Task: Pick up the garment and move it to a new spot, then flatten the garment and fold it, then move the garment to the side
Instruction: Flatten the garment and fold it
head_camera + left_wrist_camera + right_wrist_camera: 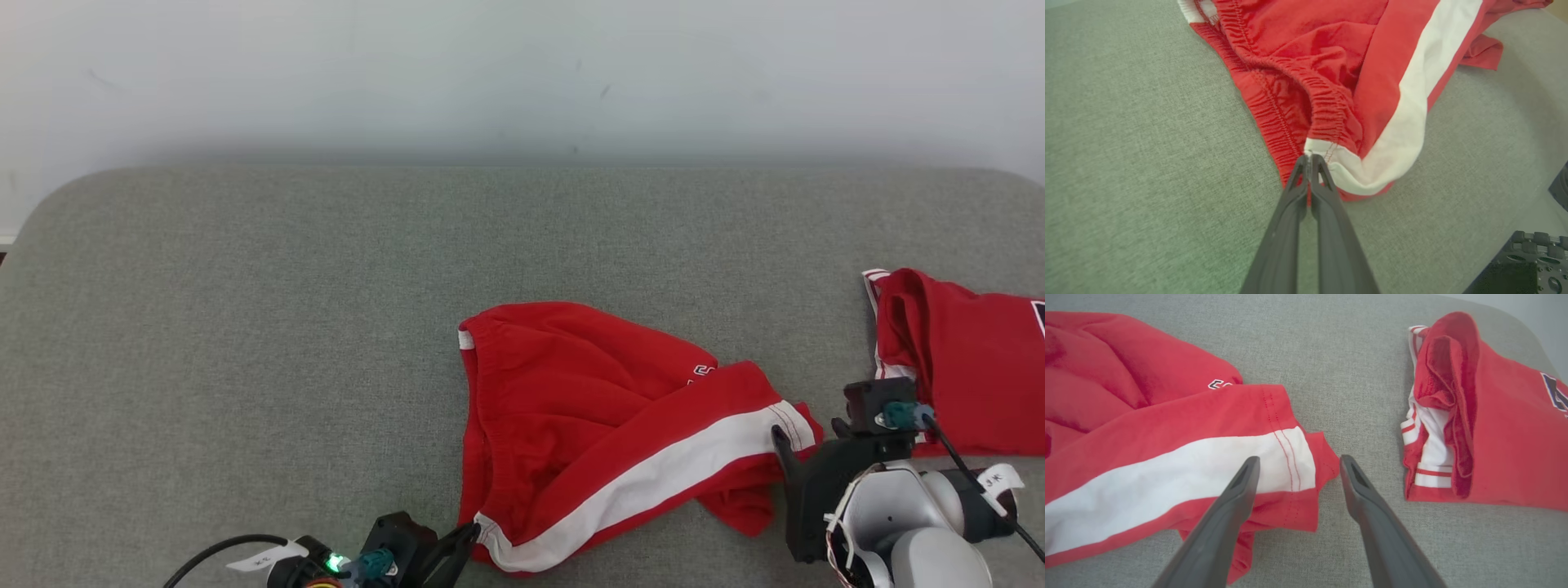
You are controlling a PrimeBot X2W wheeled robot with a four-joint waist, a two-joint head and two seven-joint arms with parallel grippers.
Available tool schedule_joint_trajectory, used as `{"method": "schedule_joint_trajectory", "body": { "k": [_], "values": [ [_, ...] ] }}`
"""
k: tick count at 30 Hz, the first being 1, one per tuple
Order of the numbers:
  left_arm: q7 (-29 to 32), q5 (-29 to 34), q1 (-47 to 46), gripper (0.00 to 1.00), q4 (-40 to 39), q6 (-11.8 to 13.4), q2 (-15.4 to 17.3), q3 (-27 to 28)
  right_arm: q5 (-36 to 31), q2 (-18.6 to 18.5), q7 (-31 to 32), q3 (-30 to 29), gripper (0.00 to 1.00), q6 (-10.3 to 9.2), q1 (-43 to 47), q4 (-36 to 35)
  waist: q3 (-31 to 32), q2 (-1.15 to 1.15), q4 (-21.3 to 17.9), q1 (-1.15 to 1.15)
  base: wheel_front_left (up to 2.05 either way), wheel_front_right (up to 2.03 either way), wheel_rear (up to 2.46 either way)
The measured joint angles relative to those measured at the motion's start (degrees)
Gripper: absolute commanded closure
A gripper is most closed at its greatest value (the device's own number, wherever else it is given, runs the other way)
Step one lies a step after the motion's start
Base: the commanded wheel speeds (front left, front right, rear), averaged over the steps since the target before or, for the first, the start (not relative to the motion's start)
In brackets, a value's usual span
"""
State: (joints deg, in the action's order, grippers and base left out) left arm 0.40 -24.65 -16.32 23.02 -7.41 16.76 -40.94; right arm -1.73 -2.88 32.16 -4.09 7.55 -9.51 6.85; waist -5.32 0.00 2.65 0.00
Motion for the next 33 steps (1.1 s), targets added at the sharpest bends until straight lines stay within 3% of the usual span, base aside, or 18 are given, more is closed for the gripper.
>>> {"method": "schedule_joint_trajectory", "body": {
  "k": [10,11,12,13,16,19,21,22,28,33],
  "values": [
    [-1.4,-0.6,-0.8,1.0,1.5,0.0,-0.1,-0.1,-1.8,0.0,0.1,1.1,0.02,0.0,-4.7,7.1,-1.7,0.0,1.1,0.0,0.0,0.0,0.0],
    [-1.5,-0.6,-0.9,1.0,1.6,0.0,-0.1,-0.2,-1.8,0.0,0.2,1.2,0.07,0.0,-4.8,7.5,-1.8,0.0,1.2,0.0,0.0,0.0,0.0],
    [-1.7,-0.7,-1.1,1.0,1.7,0.0,-0.2,-0.2,-1.8,0.0,0.3,1.3,0.24,-0.01,-4.9,7.9,-1.8,0.0,1.4,0.0,0.0,0.0,0.0],
    [-1.8,-0.7,-1.2,1.0,1.7,0.0,-0.2,-0.3,-1.8,0.0,0.5,1.3,0.49,0.0,-4.9,8.2,-1.8,0.0,1.5,0.0,0.0,0.0,0.0],
    [-1.9,-0.9,-1.3,1.0,2.0,0.0,-0.2,-0.4,-1.8,0.0,1.1,0.9,0.6,0.0,-4.9,8.7,-1.8,0.0,1.7,0.0,0.0,0.0,0.0],
    [-2.2,-1.1,-1.3,1.0,2.1,0.0,-0.2,-0.4,-1.8,0.0,1.6,0.3,0.62,0.0,-4.8,8.8,-1.8,0.0,1.7,0.0,0.0,0.0,0.0],
    [-2.3,-1.2,-1.3,1.0,2.2,0.0,-0.2,-0.5,-1.8,0.0,1.7,0.2,0.78,0.0,-4.8,8.8,-1.8,0.0,1.6,0.0,0.0,0.0,0.0],
    [-2.3,-1.3,-1.3,1.0,2.2,0.0,-0.2,-0.5,-1.8,0.0,1.9,0.3,0.98,0.0,-4.8,8.7,-1.8,0.0,1.6,0.0,0.0,0.0,0.0],
    [-4.5,-2.0,-1.6,1.0,2.1,0.9,-0.3,0.5,-1.1,0.0,1.0,0.9,1.0,0.0,-4.7,7.8,-1.7,0.0,1.3,0.0,0.0,0.0,0.0],
    [-9.1,-4.8,-2.0,1.0,-1.2,1.8,-1.2,4.3,3.2,0.0,-2.7,0.8,1.0,0.0,-5.2,4.9,-1.3,0.0,1.3,0.0,0.0,0.0,0.0]
  ]
}}
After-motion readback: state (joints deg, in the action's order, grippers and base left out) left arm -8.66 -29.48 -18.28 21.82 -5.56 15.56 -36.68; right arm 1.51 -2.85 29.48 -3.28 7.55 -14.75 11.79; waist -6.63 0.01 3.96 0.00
